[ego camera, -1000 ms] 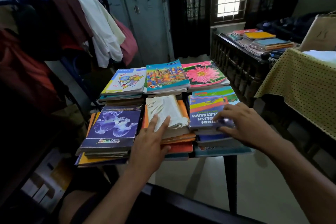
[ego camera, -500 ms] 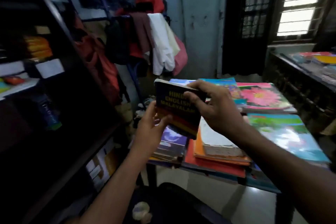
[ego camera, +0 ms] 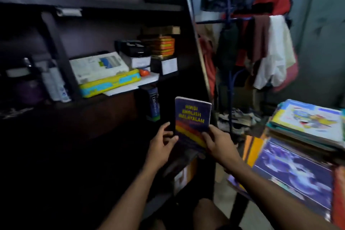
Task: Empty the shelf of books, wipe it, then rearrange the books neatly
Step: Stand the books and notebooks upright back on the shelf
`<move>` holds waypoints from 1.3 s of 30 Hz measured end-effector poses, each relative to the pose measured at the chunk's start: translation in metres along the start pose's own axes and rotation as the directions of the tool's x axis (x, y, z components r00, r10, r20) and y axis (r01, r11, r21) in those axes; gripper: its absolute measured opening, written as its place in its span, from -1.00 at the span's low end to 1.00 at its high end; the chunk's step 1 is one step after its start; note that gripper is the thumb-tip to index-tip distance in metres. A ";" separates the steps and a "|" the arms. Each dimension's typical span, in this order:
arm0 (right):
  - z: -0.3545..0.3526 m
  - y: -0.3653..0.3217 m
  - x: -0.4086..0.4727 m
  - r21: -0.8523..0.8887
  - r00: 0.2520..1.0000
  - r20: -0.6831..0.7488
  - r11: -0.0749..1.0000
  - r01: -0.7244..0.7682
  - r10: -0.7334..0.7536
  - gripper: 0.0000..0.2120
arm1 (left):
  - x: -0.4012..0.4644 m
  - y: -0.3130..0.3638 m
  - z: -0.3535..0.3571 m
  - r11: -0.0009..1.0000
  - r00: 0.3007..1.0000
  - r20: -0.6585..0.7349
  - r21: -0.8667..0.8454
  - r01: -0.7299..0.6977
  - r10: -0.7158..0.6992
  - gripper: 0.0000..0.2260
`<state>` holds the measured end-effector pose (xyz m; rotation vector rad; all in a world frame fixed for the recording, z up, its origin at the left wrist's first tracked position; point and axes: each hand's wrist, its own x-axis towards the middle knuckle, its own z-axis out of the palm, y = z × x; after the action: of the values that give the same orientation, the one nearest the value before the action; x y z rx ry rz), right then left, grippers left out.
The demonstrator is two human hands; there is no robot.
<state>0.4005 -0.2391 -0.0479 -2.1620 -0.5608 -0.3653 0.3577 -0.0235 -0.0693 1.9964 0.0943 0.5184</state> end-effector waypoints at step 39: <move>0.215 0.021 0.175 0.255 0.977 -0.018 0.946 -0.201 0.212 -0.43 | 0.064 -0.094 -0.022 0.987 0.974 -0.159 -0.027 0.159 -0.162 -0.68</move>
<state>0.5743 -0.0322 -0.1124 -1.9390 -0.3308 -0.2144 0.4214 0.0575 -0.1219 1.9112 0.3480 0.5729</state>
